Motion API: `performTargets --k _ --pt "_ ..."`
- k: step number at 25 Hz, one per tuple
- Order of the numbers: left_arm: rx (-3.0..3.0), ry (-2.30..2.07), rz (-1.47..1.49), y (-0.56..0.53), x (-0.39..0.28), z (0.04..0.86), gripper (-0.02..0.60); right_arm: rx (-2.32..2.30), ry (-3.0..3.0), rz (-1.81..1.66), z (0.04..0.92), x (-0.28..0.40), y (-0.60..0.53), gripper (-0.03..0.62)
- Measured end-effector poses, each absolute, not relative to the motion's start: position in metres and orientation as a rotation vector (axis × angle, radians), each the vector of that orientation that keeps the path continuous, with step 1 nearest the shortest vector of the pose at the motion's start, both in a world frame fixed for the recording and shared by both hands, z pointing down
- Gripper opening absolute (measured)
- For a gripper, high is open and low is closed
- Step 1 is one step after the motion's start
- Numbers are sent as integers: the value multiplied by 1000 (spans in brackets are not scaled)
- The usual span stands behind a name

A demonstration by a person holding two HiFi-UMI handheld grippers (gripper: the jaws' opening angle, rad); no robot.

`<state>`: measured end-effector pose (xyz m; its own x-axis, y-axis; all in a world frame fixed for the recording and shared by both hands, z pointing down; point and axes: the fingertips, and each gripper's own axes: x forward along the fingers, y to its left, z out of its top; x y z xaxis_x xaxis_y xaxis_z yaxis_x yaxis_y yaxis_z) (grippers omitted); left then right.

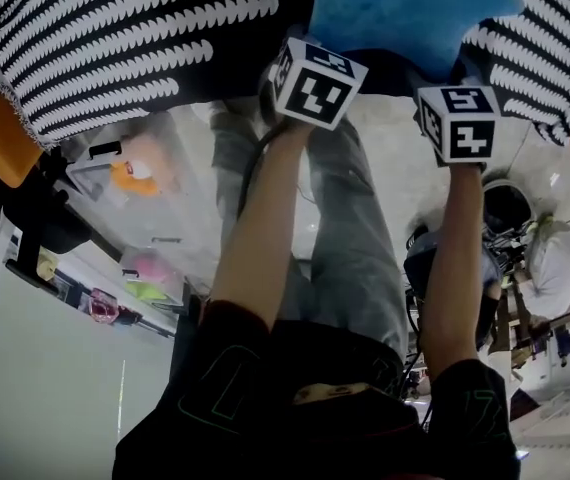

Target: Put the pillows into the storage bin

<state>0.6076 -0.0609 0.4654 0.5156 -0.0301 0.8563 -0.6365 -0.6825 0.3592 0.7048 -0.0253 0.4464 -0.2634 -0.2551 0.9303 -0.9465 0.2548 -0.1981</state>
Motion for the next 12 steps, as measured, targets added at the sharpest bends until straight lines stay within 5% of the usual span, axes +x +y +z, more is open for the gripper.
performTargets --k 12 --pt "2028 -791 1070 -78 545 438 152 976 -1826 819 418 644 -66 204"
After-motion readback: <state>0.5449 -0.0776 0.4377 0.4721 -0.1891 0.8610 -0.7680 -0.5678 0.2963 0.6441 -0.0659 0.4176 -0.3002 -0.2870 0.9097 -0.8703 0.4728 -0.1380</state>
